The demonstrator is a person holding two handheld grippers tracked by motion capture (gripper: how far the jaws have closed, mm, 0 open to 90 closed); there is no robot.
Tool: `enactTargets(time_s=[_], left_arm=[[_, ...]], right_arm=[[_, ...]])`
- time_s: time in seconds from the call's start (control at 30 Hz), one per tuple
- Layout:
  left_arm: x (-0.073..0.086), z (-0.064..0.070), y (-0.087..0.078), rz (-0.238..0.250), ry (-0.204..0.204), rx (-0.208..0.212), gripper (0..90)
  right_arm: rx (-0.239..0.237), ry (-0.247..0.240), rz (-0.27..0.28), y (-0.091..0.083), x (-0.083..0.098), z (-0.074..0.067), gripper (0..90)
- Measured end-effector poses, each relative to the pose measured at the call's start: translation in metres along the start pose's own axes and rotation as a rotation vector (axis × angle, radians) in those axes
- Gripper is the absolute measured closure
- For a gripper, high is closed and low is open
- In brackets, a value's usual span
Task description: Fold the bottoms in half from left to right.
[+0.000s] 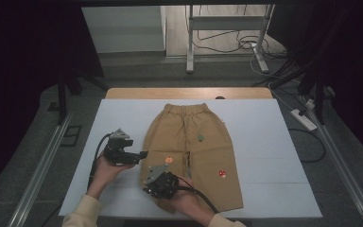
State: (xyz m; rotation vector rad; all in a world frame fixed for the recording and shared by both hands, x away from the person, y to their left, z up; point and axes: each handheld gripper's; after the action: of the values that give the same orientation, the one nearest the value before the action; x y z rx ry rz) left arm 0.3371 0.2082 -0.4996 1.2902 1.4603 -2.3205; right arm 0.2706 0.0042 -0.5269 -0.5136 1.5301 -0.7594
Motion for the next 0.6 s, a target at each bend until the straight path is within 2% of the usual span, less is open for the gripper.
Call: enactTargets(time_s=[0.1,0.3,0.4,0.6], left_arm=[[-0.005,-0.003,0.004,0.004,-0.009,0.0,14.4],[-0.015,-0.009,0.013,-0.007,0.003,-0.003,14.5],[-0.02,-0.012,0.018,-0.033,0.013,-0.012,14.6],[-0.024,-0.016,0.023,-0.041,0.006,-0.003,14.6]], right_arm=[[-0.002,0.002,0.003,-0.001,0.0,0.0,85.4],[-0.006,-0.001,0.004,-0.001,0.0,0.001,85.4],[-0.008,0.002,0.002,0.0,0.0,0.001,85.4],[-0.003,-0.007,-0.006,-0.001,0.0,0.0,85.3]])
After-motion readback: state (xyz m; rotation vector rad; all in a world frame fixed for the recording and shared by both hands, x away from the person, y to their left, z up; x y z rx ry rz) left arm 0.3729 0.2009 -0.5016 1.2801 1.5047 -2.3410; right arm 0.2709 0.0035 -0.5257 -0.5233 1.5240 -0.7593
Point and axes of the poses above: each handheld gripper's, and its own axes: y roughly forward along the jaws, x roughly out of its underside, z roughly to its right
